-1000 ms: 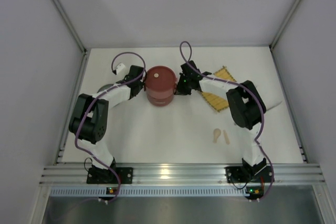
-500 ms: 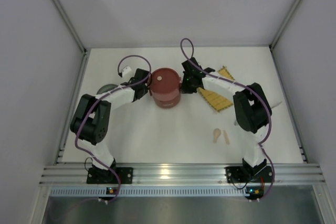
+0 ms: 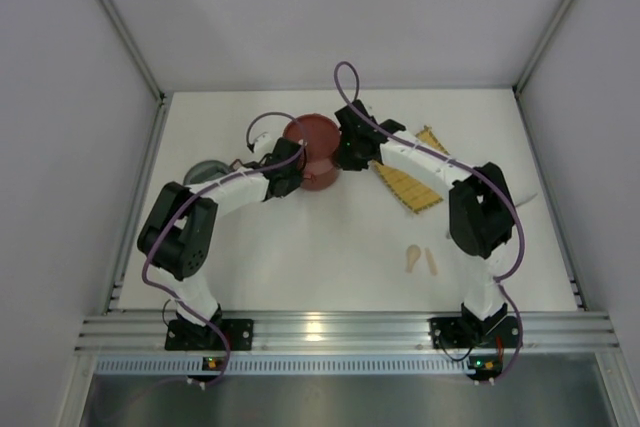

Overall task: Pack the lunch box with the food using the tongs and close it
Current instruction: Adjust the packing box at the center of the board.

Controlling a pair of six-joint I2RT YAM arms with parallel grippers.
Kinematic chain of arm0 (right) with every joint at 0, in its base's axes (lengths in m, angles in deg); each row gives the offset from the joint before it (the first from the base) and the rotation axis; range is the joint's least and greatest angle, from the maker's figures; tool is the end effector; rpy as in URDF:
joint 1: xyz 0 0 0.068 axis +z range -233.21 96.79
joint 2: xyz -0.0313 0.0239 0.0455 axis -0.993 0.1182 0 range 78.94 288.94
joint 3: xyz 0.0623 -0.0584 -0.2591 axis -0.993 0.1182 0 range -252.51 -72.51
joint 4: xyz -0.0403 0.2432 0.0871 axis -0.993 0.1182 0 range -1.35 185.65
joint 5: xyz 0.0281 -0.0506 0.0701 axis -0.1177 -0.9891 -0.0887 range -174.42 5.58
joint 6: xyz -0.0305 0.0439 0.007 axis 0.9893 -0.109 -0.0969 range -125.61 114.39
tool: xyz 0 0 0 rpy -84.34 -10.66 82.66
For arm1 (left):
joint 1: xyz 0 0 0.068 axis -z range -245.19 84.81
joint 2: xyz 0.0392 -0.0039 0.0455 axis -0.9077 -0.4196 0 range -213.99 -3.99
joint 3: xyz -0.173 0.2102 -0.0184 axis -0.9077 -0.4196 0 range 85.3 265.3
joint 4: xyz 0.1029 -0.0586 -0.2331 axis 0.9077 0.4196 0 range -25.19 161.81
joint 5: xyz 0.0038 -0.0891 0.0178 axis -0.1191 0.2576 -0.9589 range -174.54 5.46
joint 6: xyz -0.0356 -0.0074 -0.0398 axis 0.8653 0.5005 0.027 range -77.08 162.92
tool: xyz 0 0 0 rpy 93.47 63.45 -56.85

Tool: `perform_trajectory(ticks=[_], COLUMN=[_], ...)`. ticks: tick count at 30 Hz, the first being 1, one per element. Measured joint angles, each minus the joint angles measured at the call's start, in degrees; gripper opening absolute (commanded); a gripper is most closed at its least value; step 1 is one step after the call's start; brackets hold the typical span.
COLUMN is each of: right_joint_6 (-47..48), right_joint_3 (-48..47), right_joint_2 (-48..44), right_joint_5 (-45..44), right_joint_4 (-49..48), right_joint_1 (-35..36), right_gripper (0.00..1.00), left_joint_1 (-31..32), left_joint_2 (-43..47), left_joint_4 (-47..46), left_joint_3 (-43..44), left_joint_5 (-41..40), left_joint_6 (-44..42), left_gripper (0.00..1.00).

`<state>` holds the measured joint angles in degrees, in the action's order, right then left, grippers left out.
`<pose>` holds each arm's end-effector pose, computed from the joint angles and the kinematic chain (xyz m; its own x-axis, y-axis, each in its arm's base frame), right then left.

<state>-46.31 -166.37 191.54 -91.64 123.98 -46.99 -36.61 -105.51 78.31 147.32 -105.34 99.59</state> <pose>0.3552 0.2547 0.2469 -0.8386 0.1878 -0.5113 0.0268 0.9518 0.3057 0.3261 -0.1633 0.1770 -0.6022 -0.5614 -0.5677 -0.4432 0.8264 -0.3472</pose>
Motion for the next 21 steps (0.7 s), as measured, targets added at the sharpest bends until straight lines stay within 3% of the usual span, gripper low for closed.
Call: perform_trajectory(ticks=[10, 15, 21], right_joint_6=[-0.39, 0.15, 2.05], right_joint_3=[0.11, 3.32, 9.60], right_joint_2=[-0.02, -1.86, -8.79], right_joint_5=[0.87, 0.92, 0.31], right_joint_4=[0.04, -0.04, 0.55], right_joint_1=[1.46, 1.40, 1.36], right_gripper=[0.21, 0.21, 0.23], left_joint_1=[-0.61, -0.72, -0.72], left_joint_2=[0.55, 5.20, 12.94], left_joint_4=[1.62, 3.56, 7.28], left_joint_3=[-0.02, -1.01, -1.25], left_joint_5=[0.55, -0.63, -4.92], left_joint_6=[-0.90, -0.87, -1.33], left_gripper=[0.06, 0.08, 0.22])
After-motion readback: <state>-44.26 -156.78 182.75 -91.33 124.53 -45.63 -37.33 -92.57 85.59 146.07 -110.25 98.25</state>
